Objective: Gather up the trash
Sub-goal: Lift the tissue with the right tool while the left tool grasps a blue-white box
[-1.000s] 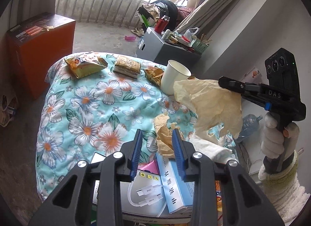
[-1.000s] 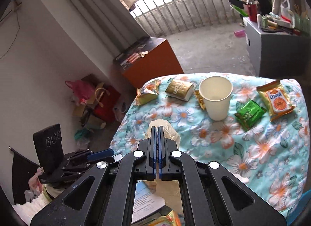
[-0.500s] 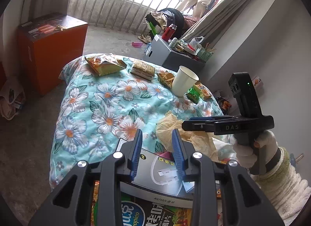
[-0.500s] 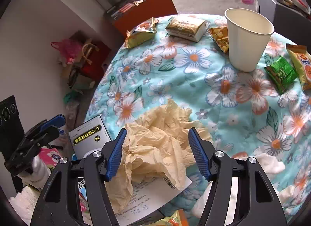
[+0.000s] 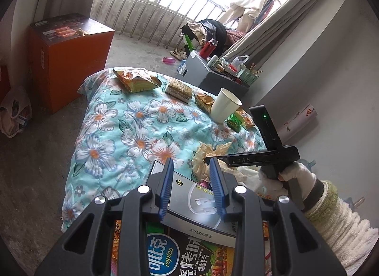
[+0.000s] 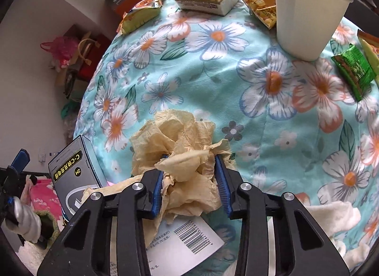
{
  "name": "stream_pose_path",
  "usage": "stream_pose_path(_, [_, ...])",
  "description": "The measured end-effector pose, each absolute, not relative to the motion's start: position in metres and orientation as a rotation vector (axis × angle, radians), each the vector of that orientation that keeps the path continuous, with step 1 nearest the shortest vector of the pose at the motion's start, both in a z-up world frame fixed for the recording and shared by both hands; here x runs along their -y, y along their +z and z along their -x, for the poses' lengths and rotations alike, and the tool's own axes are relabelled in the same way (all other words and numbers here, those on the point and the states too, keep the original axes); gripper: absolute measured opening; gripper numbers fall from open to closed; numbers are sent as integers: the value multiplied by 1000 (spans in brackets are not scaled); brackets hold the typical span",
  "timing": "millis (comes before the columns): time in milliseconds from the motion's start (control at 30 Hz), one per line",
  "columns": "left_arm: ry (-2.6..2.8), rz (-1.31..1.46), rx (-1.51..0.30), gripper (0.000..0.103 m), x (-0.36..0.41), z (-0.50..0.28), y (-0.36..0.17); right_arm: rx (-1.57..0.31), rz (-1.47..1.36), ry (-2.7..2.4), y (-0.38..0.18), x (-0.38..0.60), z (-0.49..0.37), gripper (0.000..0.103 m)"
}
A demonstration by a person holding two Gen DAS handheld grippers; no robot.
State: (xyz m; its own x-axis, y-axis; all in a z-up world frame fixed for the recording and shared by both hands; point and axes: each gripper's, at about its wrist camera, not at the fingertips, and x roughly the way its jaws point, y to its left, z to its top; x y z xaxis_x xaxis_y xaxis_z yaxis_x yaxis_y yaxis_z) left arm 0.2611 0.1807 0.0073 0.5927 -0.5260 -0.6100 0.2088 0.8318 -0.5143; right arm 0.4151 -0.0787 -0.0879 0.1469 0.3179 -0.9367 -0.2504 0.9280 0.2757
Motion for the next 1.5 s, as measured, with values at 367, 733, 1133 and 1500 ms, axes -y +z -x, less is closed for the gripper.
stream_pose_path(367, [-451, 456, -766, 31, -188, -219, 21, -1198, -322, 378, -47, 136, -403, 8])
stream_pose_path(733, [-637, 125, -942, 80, -90, -249, 27, -891, -444, 372, 35, 210, -319, 7])
stream_pose_path(1133, [-614, -34, -1101, 86, -49, -255, 5, -767, -563, 309, 20, 280, -219, 7])
stream_pose_path(1500, [-513, -156, -1084, 87, -27, -250, -17, -720, -652, 264, -7, 303, -172, 8])
